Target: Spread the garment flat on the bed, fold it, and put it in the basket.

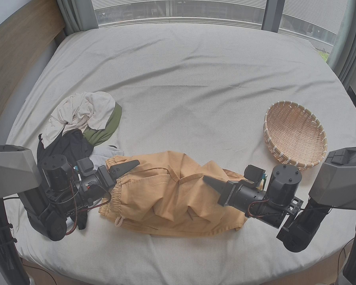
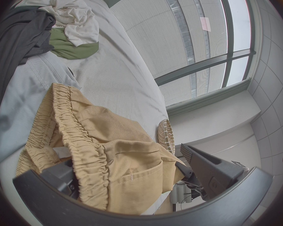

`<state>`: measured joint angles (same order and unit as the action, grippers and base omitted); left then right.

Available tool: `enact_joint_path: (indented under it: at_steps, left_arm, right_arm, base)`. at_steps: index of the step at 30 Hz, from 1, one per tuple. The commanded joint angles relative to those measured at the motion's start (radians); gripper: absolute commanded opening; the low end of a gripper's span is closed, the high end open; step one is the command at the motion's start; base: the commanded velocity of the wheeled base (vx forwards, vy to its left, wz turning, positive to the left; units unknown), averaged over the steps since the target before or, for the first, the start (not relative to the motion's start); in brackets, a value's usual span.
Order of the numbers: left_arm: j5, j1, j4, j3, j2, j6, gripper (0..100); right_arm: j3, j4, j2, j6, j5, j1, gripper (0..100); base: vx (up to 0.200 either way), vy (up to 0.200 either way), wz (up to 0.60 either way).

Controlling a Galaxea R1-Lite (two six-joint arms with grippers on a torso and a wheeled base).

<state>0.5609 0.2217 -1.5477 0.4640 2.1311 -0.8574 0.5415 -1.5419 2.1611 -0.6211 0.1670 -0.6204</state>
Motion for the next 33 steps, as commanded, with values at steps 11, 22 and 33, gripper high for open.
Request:
enact_joint_path:
  at_steps: [11,22,33]
  left_arm:
    - [-0.001,0.011,-0.003,-0.010,-0.016,0.024,0]
    - [0.025,-0.031,-0.003,0.001,-0.241,-0.054,0]
    - [0.033,-0.079,-0.003,0.004,-0.269,-0.012,0]
  right_arm:
    - [-0.006,-0.001,-0.013,0.000,-0.001,0.001,0]
    - [-0.040,0.043,-0.245,0.004,-0.004,0.108,0]
    - [-0.037,0.057,-0.299,0.004,0.037,0.220,0]
  base:
    - [0.000,0.000,0.00]
    - [0.000,0.000,0.00]
    - [0.000,0.000,0.00]
